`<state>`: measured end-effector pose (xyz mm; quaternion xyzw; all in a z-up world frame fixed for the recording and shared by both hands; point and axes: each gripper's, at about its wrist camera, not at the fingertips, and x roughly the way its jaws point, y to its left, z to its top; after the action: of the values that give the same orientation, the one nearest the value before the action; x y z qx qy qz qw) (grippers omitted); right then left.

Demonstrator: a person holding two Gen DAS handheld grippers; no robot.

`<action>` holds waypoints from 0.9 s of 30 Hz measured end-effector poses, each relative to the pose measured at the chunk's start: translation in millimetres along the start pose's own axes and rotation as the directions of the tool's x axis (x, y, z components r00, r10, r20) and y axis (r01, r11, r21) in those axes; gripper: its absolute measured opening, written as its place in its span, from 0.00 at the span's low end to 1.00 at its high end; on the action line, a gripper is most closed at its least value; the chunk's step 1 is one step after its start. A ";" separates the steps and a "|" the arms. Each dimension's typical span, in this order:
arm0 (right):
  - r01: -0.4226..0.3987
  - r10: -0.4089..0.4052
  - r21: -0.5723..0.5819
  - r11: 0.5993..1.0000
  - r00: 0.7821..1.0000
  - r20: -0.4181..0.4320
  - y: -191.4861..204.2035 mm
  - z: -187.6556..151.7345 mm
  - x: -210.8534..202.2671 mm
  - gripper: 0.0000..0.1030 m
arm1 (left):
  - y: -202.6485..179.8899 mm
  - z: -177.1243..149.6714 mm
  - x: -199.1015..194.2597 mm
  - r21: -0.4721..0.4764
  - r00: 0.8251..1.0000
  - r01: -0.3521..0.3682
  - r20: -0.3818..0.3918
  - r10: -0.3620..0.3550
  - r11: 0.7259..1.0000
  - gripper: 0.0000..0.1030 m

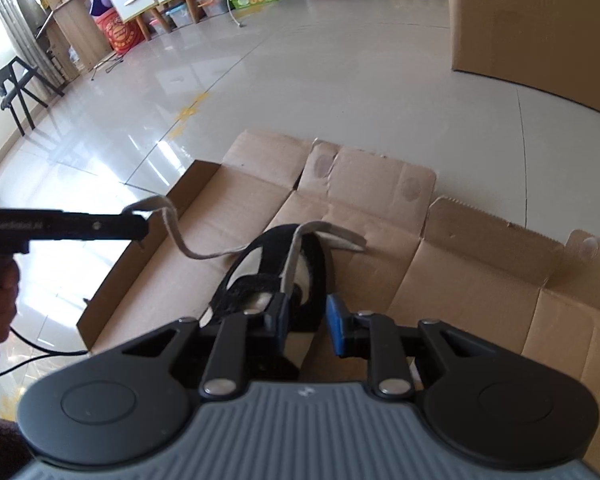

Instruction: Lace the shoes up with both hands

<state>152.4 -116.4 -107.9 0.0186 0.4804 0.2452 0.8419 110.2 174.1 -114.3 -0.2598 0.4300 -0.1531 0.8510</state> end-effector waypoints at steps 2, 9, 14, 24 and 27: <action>0.008 -0.008 -0.002 1.000 1.000 -0.006 -0.6 -2.6 -2.4 0.24 | 1.4 -4.0 6.9 0.007 0.999 -0.035 -0.029 0.035 0.999 0.01; -0.102 0.108 0.194 0.976 0.994 -0.022 -26.7 18.3 36.6 0.25 | -1.9 -19.6 25.2 0.053 0.992 -0.112 -0.045 0.115 0.992 0.01; -0.103 0.110 0.188 0.977 0.994 -0.028 -22.4 22.0 54.6 0.03 | -34.3 -11.7 39.9 0.175 0.998 -0.044 -0.031 0.050 0.984 0.02; -0.201 0.181 0.312 0.929 0.979 0.092 -39.6 18.2 40.4 0.02 | -59.0 -23.8 96.1 0.485 0.990 -0.007 -0.117 0.073 0.875 0.02; -0.201 0.164 0.291 0.935 0.976 0.144 -40.1 30.5 28.2 0.01 | -54.6 -24.8 94.5 0.470 0.990 0.002 -0.125 0.064 0.883 0.02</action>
<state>205.0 -133.3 -124.8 0.2068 0.4581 0.2441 0.8293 143.2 75.9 -156.9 -0.0285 0.4419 -0.2563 0.8592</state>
